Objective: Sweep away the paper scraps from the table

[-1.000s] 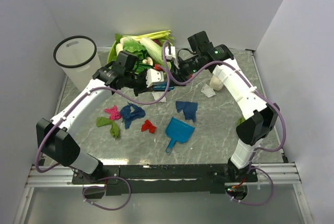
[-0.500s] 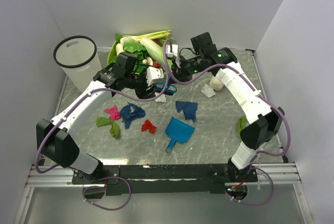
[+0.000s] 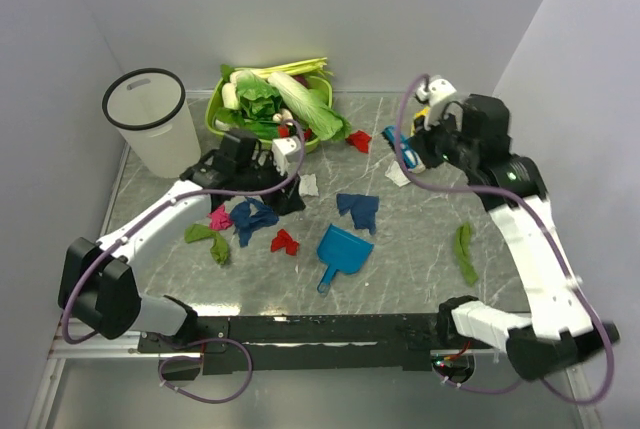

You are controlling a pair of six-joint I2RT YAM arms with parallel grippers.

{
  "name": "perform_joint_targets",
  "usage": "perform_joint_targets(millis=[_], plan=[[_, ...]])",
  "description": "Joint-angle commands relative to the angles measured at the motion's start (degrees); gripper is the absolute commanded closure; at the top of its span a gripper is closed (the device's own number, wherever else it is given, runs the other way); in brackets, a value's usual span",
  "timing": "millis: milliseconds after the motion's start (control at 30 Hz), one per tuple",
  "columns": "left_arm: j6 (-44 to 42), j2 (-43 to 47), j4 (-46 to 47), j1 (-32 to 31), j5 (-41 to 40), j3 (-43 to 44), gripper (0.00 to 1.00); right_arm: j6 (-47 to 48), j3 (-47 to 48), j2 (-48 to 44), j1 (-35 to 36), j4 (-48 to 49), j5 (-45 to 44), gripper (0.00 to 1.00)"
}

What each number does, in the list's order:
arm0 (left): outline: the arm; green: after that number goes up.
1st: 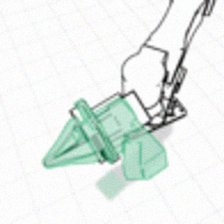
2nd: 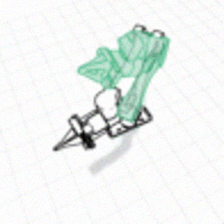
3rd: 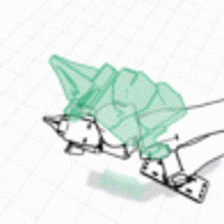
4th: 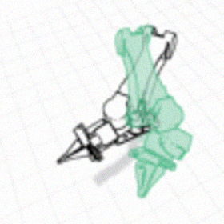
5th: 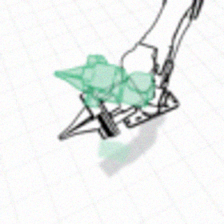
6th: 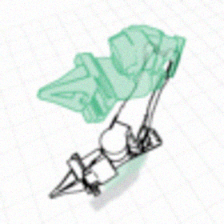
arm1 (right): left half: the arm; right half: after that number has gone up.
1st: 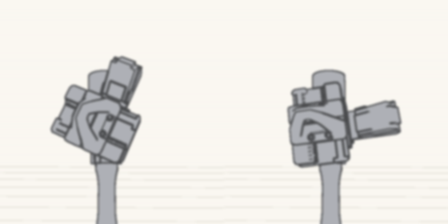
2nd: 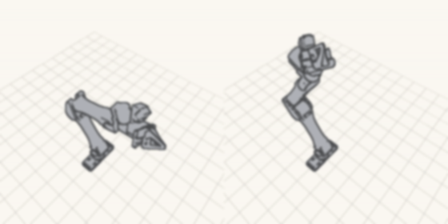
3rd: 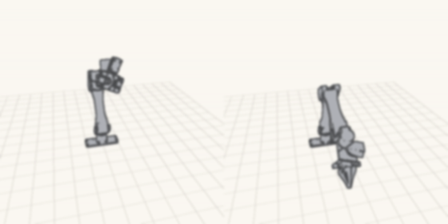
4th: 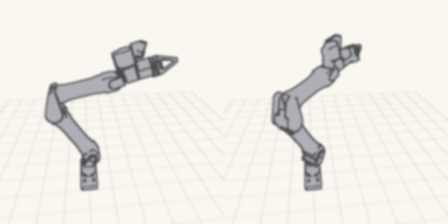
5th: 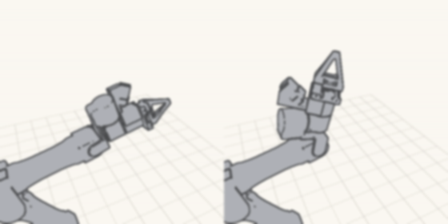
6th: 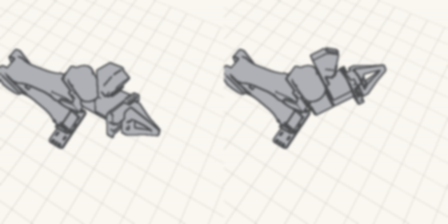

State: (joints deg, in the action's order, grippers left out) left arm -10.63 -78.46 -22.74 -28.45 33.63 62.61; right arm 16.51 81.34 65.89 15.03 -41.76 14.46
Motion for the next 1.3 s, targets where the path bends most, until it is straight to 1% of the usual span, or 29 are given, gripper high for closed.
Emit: perform_joint_targets(millis=[0,33,100,133,167,200,233,267,300,333,400,500,567,633,800,900,967,1000,1067,1100,1133,1267], plan=[[10.28,-1.51,6.39,-5.38,-0.65,-3.46,0.25,-1.74,-1.96,-6.72,0.09,-4.9,-6.81,1.0],[12.54,-2.48,6.74,-7.57,-1.71,-3.37,0.28,-1.31,-3.02,-7.52,-0.17,-5.09,-6.9,1.0],[16.68,-6.07,7.27,-8.9,-5.21,-3.11,0.35,-1.74,-5.57,-10.06,-0.09,-4.91,-9.44,1.0],[19.22,-7.31,8.32,-9.78,-7.59,-2.85,0.35,-2.01,-6.27,-11.47,-0.17,-3.69,-9.88,1.0],[24.73,-8.46,9.11,-10.05,-9.61,-2.32,0.33,-2.1,-6.8,-12.79,-0.17,-2.9,-7.8,1.0],[25.91,-10.9,9.29,-10.31,-12.94,-2.06,0.32,-2.27,-6.72,-15.5,-0.17,-2.54,-7.0,1.0],[25.49,-12.32,7.82,-11.71,-14.19,-0.57,0.34,-2.1,-6.63,-16.66,-0.17,-2.63,-5.33,1.0],[22.88,-13.99,6.76,-12.33,-15.16,0.49,0.35,0.42,-7.16,-17.63,-0.17,-2.8,-3.14,1.0],[21.89,-17.4,5.7,-12.86,-16.13,1.54,0.36,1.23,-7.51,-18.68,-0.17,-3.06,0.01,1.0],[21.71,-19.0,5.26,-13.04,-17.7,3.2,0.38,1.15,-7.69,-18.95,-0.17,-3.5,0.04,1.0],[22.5,-21.9,5.86,-13.12,-19.65,4.01,0.37,0.45,-9.44,-19.56,-0.35,-3.07,-1.35,1.0],[22.23,-24.19,5.87,-13.65,-18.69,5.24,0.38,0.27,-11.55,-21.32,-0.61,-2.72,-1.98,1.0],[22.76,-25.42,6.3,-13.74,-17.98,5.16,0.38,-0.6,-12.78,-22.11,-0.79,-1.41,-2.85,1.0],[23.03,-26.48,6.13,-13.83,-18.16,4.98,0.41,-0.87,-13.4,-22.29,-1.4,-0.78,-3.12,1.0],[21.71,-27.98,6.04,-13.92,-16.49,5.68,0.51,-0.69,-14.02,-21.5,-3.68,0.8,-2.94,1.0],[21.27,-28.68,6.04,-13.92,-17.28,7.08,0.53,-0.34,-14.89,-21.06,-3.87,1.85,-2.86,1.0],[20.04,-28.25,6.22,-14.0,-17.28,7.44,0.6,-0.34,-15.68,-20.8,-3.86,2.47,-2.51,1.0],[18.73,-28.24,5.87,-14.44,-17.89,7.96,0.64,-0.25,-15.86,-20.8,-3.86,2.73,-2.24,1.0],[17.32,-29.2,4.12,-14.97,-19.55,8.67,0.67,0.18,-16.3,-20.62,-3.95,3.17,-1.89,1.0],[17.4,-29.73,3.07,-15.41,-22.52,9.63,0.69,0.45,-16.48,-20.62,-3.87,3.52,-1.89,1.0],[17.49,-30.35,0.53,-15.41,-22.38,10.59,0.69,1.15,-17.0,-20.8,-4.04,4.4,-2.06,1.0],[15.91,-32.63,-2.92,-15.41,-20.53,13.76,0.68,2.12,-19.02,-21.42,-4.13,7.48,-4.87,1.0]])
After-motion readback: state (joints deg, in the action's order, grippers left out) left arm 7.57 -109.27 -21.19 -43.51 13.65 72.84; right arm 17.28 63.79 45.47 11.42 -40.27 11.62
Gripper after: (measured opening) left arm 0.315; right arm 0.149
